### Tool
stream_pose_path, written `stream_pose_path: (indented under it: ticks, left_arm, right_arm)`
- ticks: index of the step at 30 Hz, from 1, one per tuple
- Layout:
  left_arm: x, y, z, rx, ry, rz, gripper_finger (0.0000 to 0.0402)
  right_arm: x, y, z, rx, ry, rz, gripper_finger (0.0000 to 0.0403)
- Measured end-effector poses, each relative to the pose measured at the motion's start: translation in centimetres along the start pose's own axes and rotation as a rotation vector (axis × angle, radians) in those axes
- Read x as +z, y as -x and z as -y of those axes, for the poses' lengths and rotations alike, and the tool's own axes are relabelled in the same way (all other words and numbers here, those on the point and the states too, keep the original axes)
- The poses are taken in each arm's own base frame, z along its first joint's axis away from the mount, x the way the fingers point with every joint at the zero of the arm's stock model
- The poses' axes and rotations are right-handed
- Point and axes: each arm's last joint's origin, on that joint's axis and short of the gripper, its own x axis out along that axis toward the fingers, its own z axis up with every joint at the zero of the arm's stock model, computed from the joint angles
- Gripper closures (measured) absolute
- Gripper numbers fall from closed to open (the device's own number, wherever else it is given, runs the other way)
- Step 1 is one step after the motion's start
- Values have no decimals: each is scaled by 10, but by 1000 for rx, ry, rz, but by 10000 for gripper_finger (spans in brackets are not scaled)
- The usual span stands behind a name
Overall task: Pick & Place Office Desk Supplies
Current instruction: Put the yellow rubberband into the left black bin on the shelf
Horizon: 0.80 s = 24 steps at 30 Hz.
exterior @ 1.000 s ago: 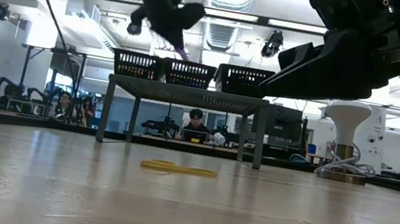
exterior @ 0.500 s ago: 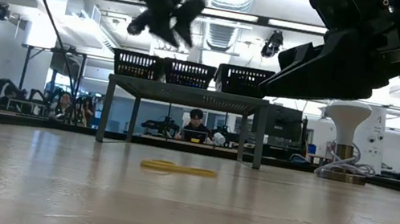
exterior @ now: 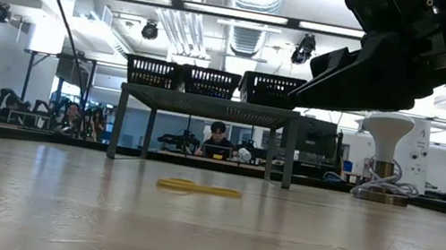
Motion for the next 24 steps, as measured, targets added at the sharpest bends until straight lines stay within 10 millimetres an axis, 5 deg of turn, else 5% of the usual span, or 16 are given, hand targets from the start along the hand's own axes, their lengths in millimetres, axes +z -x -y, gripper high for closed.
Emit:
stream_pose_path:
  ticks: [6,13,18,24]
  left_arm:
    - [-57,20,67,-7,-162,-56,178]
    - [-145,32,110,-106,-98,-48,179]
    - [-203,27,135,-232,-116,1,179]
    - [-242,4,158,-239,-135,-60,179]
  right_arm:
    - [0,0,0,0,-2,4,338]
    - [3,0,0,0,-6,36,341]
    - [5,0,0,-13,-1,55,337]
    - [7,0,2,-24,0,68,339]
